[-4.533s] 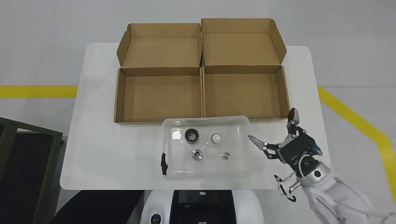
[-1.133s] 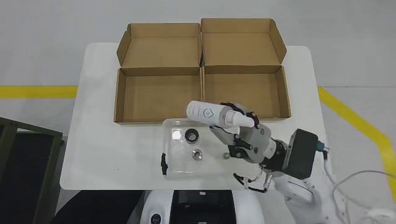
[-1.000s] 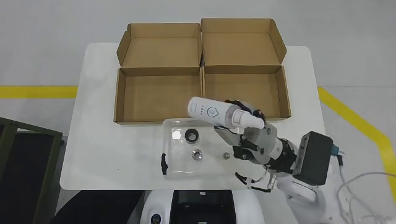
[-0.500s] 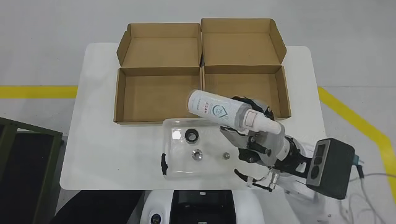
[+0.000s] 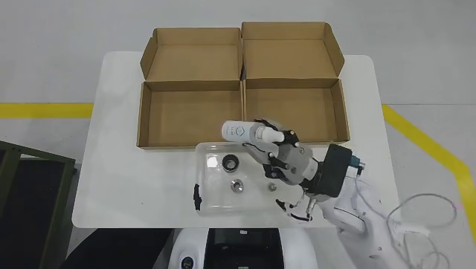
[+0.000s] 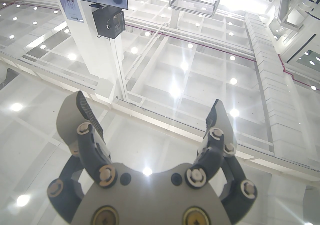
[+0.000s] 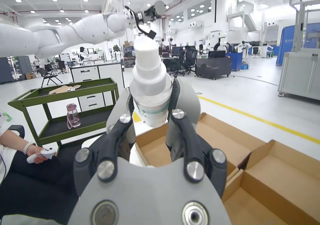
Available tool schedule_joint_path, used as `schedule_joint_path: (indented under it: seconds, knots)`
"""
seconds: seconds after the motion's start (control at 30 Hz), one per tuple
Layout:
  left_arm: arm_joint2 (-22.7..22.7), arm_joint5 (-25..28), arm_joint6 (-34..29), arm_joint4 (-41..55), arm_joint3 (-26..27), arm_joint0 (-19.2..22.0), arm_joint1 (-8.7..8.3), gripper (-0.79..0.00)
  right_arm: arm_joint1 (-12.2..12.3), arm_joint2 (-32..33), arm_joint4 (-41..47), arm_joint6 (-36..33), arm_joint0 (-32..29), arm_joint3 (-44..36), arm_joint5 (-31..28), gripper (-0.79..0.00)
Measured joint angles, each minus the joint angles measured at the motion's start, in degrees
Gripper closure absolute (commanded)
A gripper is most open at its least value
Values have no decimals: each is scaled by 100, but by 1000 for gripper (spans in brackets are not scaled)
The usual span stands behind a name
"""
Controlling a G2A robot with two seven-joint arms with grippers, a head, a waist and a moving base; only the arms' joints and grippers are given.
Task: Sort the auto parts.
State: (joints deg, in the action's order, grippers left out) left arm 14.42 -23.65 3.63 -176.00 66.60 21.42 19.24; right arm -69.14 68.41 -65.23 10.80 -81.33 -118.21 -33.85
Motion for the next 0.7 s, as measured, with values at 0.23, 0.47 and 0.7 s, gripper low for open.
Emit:
schedule_joint_path:
  seconds: [0.23,0.47,0.7]
  knots:
    - [0,0,0,0,0,0,0,-785,32,104,-159,-830,-7,500,247,0]
    - [0,0,0,0,0,0,0,-785,53,257,-269,-1444,151,862,516,0]
    - [0,0,0,0,0,0,0,-785,34,258,-399,-1898,509,1347,910,0]
